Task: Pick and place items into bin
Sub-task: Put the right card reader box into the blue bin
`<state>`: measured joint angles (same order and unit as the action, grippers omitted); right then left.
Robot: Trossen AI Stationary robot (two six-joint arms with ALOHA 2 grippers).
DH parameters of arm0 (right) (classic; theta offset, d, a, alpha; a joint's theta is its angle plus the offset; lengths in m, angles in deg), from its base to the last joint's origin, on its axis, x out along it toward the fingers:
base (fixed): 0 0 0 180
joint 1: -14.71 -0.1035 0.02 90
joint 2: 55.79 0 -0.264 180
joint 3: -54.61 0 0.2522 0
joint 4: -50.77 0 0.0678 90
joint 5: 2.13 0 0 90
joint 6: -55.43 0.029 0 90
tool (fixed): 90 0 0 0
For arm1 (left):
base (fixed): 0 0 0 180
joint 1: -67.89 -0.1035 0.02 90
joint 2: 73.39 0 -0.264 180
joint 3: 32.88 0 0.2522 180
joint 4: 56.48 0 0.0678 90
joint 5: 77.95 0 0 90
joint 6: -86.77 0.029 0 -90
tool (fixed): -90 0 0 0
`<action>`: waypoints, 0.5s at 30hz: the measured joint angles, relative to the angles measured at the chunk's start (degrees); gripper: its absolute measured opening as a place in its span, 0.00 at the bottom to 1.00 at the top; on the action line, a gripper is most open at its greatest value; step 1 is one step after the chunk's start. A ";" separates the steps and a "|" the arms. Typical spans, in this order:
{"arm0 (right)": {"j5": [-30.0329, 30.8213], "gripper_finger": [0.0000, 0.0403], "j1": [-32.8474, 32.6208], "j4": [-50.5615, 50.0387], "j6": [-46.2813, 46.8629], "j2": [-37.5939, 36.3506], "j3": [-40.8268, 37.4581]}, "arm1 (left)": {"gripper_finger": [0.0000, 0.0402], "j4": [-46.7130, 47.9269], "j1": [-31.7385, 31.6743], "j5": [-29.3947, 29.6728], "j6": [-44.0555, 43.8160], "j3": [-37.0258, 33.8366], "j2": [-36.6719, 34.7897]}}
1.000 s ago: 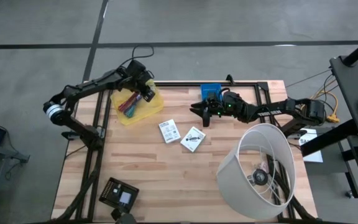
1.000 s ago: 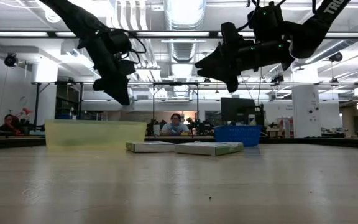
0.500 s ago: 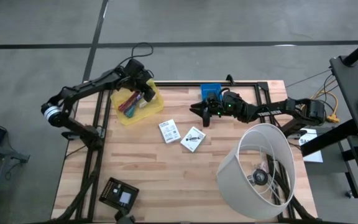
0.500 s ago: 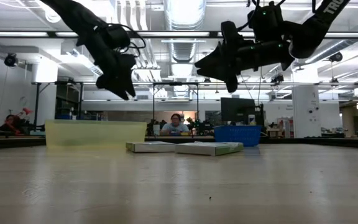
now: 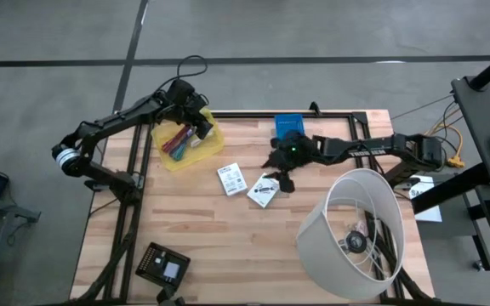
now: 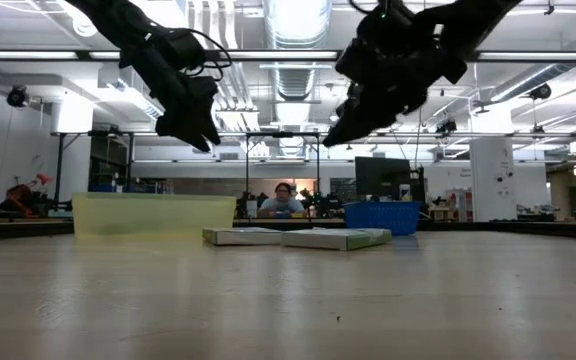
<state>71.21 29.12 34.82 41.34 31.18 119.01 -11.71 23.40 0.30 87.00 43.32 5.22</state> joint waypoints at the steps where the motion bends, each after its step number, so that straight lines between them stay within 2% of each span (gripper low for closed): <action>1: -0.01 0.38 0.02 -3.18 -2.10 0.34 0.93 | 0.52 -0.03 0.00 0.01 0.01 0.00 0.00; 6: 0.24 0.37 0.09 -11.46 -10.43 2.29 3.49 | 0.53 -0.04 0.04 0.00 -0.02 0.00 0.00; 15: 0.12 0.32 -1.46 -13.00 -24.82 6.93 3.34 | 0.53 -0.02 0.04 0.00 -0.32 -0.02 0.00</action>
<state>71.34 27.66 21.82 16.52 38.11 122.35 -11.73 23.44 0.30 86.68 43.30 5.22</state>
